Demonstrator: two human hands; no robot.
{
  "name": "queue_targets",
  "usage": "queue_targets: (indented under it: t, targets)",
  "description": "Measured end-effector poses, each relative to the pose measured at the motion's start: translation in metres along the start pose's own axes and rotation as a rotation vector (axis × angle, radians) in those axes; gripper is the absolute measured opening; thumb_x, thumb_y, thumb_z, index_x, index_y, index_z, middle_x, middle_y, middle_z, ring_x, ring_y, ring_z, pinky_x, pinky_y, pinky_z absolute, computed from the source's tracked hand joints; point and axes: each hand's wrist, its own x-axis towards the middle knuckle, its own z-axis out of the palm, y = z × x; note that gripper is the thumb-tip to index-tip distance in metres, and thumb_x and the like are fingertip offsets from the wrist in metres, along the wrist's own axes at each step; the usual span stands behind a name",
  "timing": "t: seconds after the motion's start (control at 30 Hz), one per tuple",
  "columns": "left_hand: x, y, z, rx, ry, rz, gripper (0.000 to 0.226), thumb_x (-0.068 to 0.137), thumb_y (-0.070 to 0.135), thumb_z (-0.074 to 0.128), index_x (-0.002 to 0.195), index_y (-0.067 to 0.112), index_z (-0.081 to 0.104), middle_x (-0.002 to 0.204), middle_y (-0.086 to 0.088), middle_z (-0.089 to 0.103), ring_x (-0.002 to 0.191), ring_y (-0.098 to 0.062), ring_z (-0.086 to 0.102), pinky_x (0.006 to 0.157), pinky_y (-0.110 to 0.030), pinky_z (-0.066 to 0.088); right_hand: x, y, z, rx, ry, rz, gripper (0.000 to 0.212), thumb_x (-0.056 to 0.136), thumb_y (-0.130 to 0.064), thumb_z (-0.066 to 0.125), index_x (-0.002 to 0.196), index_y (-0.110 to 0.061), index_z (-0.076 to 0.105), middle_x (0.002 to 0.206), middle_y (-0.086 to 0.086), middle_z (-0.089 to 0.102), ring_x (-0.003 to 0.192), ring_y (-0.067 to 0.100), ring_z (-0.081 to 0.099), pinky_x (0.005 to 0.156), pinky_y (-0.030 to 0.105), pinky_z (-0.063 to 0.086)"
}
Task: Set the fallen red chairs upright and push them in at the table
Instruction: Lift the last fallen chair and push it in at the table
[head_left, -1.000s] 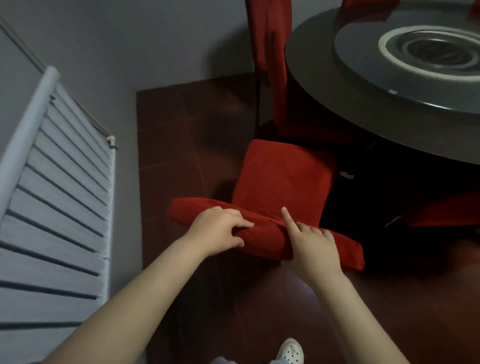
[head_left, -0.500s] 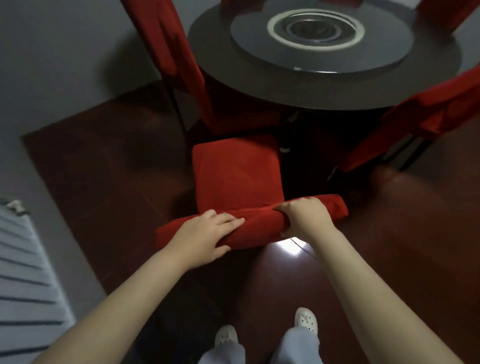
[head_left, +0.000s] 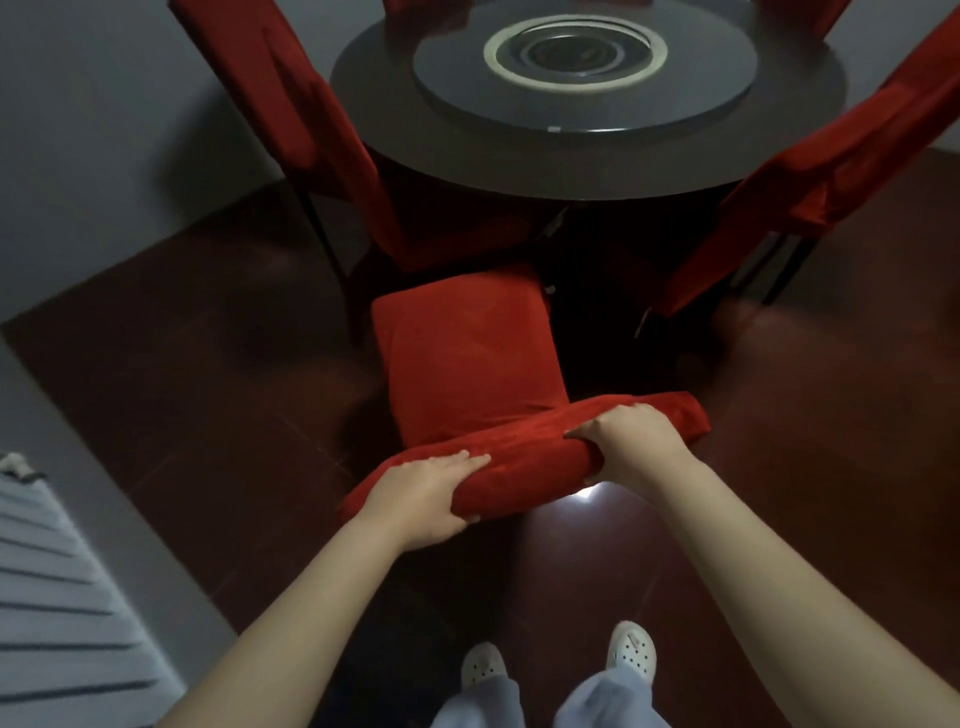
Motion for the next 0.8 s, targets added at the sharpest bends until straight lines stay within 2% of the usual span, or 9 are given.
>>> queue_targets:
  t: [0.2,0.4,0.6,0.8]
  targets:
    - [-0.008,-0.012,-0.006,0.016,-0.052,0.026,0.076,0.083,0.052,0.066,0.146,0.052,0.023,0.155,0.015,0.03,0.138,-0.011,0.037,0.107,-0.032,0.034,-0.008,-0.02,-0.004,0.005,-0.051,0.036,0.049,0.076,-0.049,0.073,0.122,-0.033,0.063,0.117,-0.002,0.067,0.109,0.023,0.061,0.085,0.032,0.046]
    - [-0.019,-0.036,-0.027,0.07,-0.116,0.056,0.077,0.081,0.054,0.067,0.144,0.055,0.023,0.154,0.017,0.03,0.139,-0.011,0.035,0.11,-0.031,0.033,-0.011,-0.051,-0.008,0.04,-0.046,0.091,0.04,0.071,-0.046,0.077,0.104,-0.026,0.066,0.103,0.002,0.067,0.095,0.026,0.064,0.066,0.03,0.039]
    - [-0.018,-0.065,-0.047,0.131,-0.115,0.102,0.079,0.078,0.056,0.069,0.145,0.051,0.027,0.153,0.017,0.034,0.137,-0.006,0.035,0.11,-0.026,0.028,-0.004,-0.082,-0.011,0.085,-0.039,0.158,0.037,0.073,-0.038,0.078,0.104,-0.021,0.067,0.102,0.002,0.067,0.094,0.026,0.065,0.066,0.03,0.041]
    - [-0.004,-0.088,-0.066,0.269,-0.119,0.091,0.079,0.079,0.061,0.064,0.145,0.053,0.022,0.157,0.015,0.023,0.138,-0.015,0.035,0.11,-0.037,0.03,0.008,-0.103,-0.02,0.125,-0.014,0.235,0.03,0.075,-0.031,0.076,0.101,-0.019,0.066,0.097,0.001,0.067,0.091,0.025,0.066,0.064,0.031,0.041]
